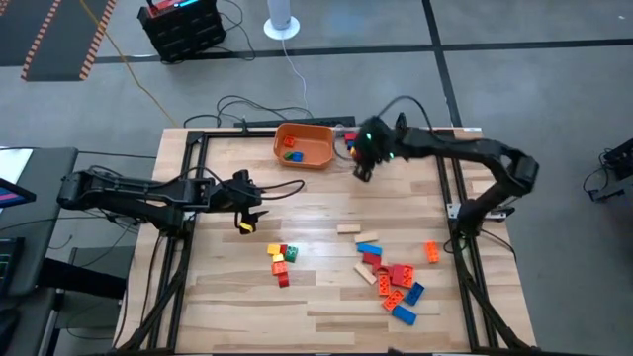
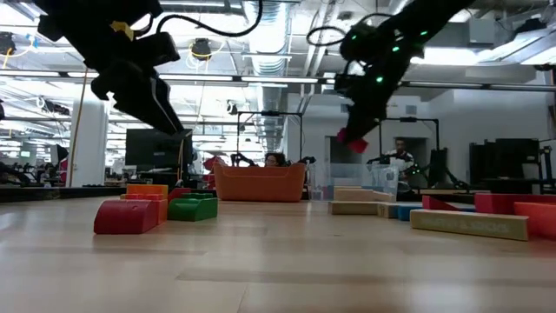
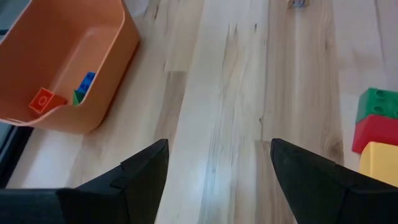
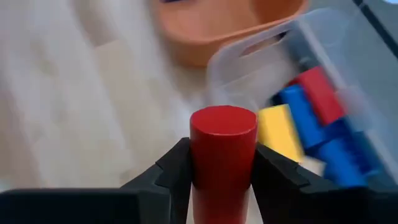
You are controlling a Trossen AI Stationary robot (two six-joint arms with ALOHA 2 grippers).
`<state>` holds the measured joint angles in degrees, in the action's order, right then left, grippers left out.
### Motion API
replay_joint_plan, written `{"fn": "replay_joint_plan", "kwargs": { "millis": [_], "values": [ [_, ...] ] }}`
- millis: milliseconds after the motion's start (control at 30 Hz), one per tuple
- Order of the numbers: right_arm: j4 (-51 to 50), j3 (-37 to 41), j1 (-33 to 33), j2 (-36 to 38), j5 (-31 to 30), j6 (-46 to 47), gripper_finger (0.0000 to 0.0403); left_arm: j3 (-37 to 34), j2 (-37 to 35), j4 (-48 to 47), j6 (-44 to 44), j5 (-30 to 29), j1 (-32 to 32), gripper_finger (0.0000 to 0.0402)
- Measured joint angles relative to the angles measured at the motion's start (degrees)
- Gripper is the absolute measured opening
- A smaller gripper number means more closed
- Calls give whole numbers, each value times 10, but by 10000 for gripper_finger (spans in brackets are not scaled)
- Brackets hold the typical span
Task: Sort blocks by size
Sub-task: Put the red cylinder block into the transparent bin, then put the bottom yellow small game piece into the orange bin
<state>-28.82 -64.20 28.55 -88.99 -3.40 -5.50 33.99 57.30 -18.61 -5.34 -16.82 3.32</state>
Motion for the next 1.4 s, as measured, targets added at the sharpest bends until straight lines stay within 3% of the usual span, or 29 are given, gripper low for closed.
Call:
{"fn": "replay_joint_plan", "kwargs": {
  "millis": [233, 400, 500, 733, 1033, 1233, 1400],
  "values": [
    [-28, -121, 47, -124, 2, -46, 167, -3, 0, -2, 1, 0, 1, 274],
    [-78, -174, 69, -182, 2, -56, 202, -3, 0, -5, 9, 0, 1, 274],
    [-94, -187, 72, -188, 2, -64, 223, -3, 0, -6, 20, 1, 1, 274],
    [-87, -188, 28, -108, -12, -48, 227, -3, 15, -17, 99, 52, -4, 274],
    [19, -79, -98, -8, -76, -12, 225, -3, 90, 8, 151, 118, -105, 274],
    [125, 37, -174, 26, -153, 43, 225, 4, 135, 52, 194, 107, -180, 274],
    [158, 68, -235, 28, -241, 79, 225, 36, 177, 67, 200, 74, -223, 274]
  ]
}}
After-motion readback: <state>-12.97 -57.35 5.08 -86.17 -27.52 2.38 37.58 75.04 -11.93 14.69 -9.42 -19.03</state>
